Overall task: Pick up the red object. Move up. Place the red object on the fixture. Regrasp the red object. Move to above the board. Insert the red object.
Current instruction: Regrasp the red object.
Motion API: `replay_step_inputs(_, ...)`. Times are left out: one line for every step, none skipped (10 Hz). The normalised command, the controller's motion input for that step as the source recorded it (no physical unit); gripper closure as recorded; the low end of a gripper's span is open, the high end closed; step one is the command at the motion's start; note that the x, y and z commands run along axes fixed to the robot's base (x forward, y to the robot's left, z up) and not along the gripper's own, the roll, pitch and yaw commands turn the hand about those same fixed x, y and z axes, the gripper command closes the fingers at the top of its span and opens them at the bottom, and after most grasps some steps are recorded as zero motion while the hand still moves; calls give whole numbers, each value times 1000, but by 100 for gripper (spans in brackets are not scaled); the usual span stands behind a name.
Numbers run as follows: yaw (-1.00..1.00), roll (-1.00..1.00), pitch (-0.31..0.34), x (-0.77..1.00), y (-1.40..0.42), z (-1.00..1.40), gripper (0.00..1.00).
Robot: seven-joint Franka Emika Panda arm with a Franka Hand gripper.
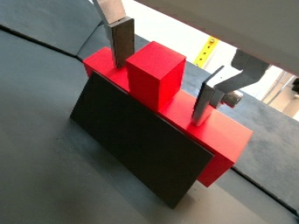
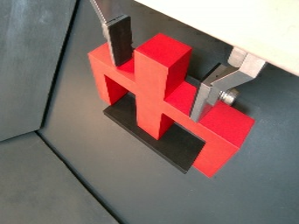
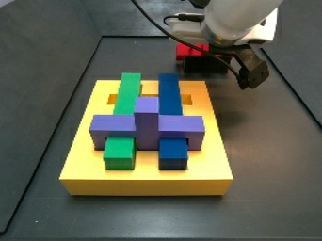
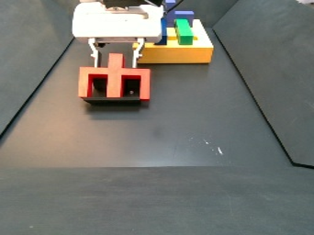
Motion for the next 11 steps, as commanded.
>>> replay_step_inputs(86, -34, -263, -6, 0, -43, 0)
replay_step_inputs(143, -71, -269, 0, 0, -14, 0)
replay_step_inputs(131, -57, -169, 0, 0, 0, 0)
replay_step_inputs(146, 0, -134, 0, 0, 0, 0)
replay_step_inputs(86, 0, -54, 0, 0, -6, 0)
replay_step_inputs(0, 37, 0, 0, 0, -57, 0)
replay_step_inputs(0, 0, 0, 0, 0, 0, 0)
replay_step_inputs(0, 0, 0, 0, 0, 0, 100)
replay_step_inputs(0, 0, 0, 0, 0, 0, 100)
replay_step_inputs(0, 0, 0, 0, 0, 0, 100)
replay_step_inputs(0, 0, 0, 0, 0, 0, 100)
